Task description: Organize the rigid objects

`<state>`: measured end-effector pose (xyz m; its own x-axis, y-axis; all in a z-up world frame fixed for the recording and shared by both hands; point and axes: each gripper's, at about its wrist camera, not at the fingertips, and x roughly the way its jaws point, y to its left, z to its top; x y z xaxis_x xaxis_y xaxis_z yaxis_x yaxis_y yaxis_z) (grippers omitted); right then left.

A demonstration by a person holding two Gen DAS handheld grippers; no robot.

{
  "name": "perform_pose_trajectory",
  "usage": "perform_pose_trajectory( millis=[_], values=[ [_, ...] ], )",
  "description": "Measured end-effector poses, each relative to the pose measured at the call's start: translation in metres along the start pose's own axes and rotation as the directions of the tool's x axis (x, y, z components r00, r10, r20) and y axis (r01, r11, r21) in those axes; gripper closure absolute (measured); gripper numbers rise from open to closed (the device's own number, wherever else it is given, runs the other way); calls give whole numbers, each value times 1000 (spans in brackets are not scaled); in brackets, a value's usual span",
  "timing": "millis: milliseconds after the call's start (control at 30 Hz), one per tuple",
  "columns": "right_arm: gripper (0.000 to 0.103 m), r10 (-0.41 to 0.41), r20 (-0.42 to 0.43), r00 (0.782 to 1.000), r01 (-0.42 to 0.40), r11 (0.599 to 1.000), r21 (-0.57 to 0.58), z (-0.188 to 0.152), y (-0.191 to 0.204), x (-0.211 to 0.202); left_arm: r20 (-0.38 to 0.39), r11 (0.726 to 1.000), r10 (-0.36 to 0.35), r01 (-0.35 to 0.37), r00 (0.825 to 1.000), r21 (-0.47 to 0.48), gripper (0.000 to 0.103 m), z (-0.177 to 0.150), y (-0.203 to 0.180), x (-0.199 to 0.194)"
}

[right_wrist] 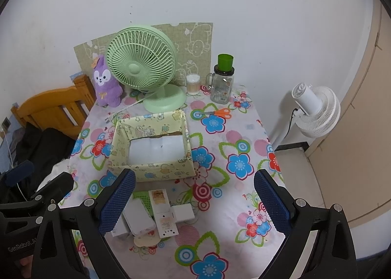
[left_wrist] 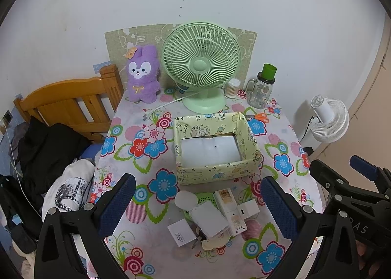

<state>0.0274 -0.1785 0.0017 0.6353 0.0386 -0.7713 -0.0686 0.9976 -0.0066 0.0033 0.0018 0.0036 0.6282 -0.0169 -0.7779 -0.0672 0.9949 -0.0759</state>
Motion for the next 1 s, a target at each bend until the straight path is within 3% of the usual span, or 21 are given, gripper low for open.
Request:
perform_pose_trajectory(
  millis=[1000],
  values=[
    [4,-2,-6,1000,2,1000,0,1,0,1,-2,1000,4,-4,1000,5,0,0,-2,1]
  ],
)
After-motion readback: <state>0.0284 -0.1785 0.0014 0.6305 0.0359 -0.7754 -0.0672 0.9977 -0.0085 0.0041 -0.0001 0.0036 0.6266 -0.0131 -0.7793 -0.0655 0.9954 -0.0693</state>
